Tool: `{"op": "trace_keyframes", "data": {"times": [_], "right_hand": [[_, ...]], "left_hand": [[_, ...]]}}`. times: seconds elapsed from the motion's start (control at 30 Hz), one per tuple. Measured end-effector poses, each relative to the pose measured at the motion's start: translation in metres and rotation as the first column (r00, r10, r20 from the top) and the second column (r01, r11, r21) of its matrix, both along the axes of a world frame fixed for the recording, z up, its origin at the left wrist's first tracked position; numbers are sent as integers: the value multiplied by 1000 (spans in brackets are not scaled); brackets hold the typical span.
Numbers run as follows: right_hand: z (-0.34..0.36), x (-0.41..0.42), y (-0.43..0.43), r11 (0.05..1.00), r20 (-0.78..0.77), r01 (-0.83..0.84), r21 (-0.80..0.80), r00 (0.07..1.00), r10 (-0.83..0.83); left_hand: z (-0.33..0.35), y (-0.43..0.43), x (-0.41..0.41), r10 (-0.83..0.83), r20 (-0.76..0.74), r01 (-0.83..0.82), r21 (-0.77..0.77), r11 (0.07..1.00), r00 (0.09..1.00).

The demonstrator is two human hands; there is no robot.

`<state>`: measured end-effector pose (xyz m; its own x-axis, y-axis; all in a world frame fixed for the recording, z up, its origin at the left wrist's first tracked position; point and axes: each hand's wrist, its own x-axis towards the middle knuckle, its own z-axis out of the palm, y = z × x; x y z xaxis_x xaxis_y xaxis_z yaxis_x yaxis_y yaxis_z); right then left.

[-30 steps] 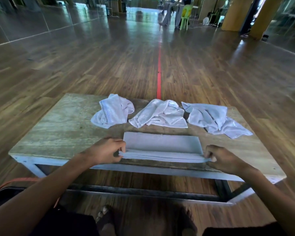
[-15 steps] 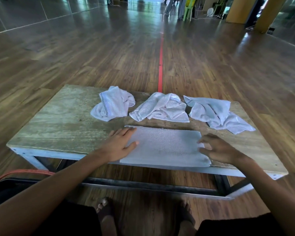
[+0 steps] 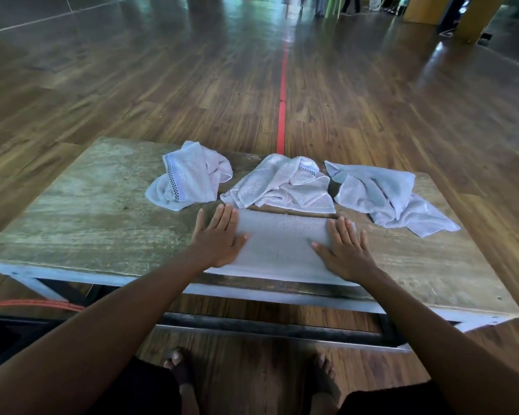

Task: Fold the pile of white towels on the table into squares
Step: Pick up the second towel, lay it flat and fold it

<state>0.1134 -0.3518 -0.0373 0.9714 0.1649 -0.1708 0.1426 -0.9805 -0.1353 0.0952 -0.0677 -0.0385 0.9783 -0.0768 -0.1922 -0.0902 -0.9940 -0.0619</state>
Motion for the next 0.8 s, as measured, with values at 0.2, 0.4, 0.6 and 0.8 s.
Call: {"op": "trace_keyframes", "data": {"times": [0.2, 0.4, 0.6, 0.8], "right_hand": [[8, -5, 40, 993, 146, -113, 16, 983, 109], [-10, -29, 56, 979, 116, -200, 30, 974, 195], [-12, -32, 16, 992, 104, -120, 46, 988, 115], [-6, -33, -14, 999, 19, -7, 42, 1000, 6]], "left_hand": [[0, -39, -11, -87, 140, 107, -144, 984, 986], [-13, -52, -25, -95, 96, 112, -183, 977, 991], [-17, -23, -43, -67, 173, 85, -101, 991, 983], [-17, 3, -56, 34, 149, -12, -147, 989, 988]]}}
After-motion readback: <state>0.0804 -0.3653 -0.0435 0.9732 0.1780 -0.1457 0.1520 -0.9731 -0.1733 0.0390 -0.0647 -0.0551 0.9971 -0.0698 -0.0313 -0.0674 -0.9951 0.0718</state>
